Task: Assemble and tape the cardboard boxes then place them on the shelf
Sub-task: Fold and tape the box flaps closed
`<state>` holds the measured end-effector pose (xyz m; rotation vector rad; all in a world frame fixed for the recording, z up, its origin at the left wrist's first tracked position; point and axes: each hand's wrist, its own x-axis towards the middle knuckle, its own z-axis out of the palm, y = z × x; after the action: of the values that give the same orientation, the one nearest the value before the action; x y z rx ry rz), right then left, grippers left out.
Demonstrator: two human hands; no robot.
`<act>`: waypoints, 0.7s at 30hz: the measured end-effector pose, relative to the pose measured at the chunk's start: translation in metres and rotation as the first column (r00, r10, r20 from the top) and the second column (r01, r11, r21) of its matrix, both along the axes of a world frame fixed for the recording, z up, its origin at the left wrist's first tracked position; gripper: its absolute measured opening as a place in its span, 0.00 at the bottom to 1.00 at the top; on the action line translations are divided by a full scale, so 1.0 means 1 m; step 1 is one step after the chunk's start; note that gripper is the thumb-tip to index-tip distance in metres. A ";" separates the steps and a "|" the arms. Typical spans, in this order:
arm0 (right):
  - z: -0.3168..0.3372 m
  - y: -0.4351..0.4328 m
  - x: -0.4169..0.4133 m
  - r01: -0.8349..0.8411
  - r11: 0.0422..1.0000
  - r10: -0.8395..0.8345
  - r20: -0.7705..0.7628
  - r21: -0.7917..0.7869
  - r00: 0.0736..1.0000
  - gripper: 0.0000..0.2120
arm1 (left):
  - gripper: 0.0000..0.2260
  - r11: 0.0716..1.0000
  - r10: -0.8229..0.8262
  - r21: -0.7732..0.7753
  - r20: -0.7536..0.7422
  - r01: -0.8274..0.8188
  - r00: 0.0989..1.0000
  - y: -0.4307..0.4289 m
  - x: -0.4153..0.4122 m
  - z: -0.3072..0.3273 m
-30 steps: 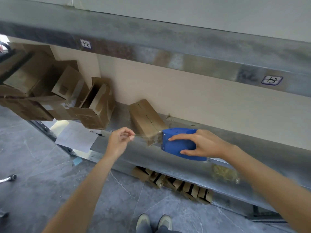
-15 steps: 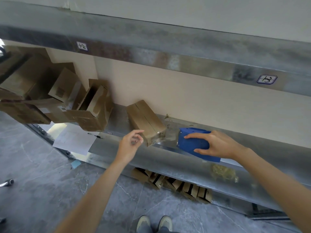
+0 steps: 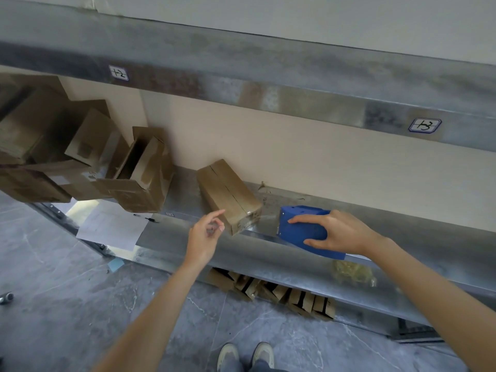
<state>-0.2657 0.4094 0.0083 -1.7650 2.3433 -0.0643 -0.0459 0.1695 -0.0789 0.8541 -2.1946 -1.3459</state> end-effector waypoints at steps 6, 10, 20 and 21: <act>-0.002 0.001 -0.005 0.018 1.000 -0.018 0.003 -0.002 1.000 0.24 | 0.16 0.997 -0.007 -0.081 -0.053 0.003 0.999 0.003 -0.002 -0.004; -0.003 0.001 -0.005 0.026 1.000 -0.027 0.010 0.014 1.000 0.25 | 0.16 0.995 -0.001 -0.098 -0.048 -0.004 0.999 0.003 -0.006 -0.010; -0.006 -0.006 -0.008 0.037 0.999 -0.038 0.006 0.032 0.999 0.25 | 0.19 0.984 0.065 -0.155 -0.141 -0.087 0.988 0.009 -0.018 -0.020; -0.006 -0.007 -0.009 0.038 0.999 -0.038 0.006 0.032 0.999 0.25 | 0.19 0.983 0.063 -0.163 -0.145 -0.087 0.987 0.008 -0.018 -0.020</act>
<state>-0.2744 0.4028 0.0025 -1.7028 2.3599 -0.0387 -0.0644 0.1775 -0.0994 0.7490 -2.1116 -1.1306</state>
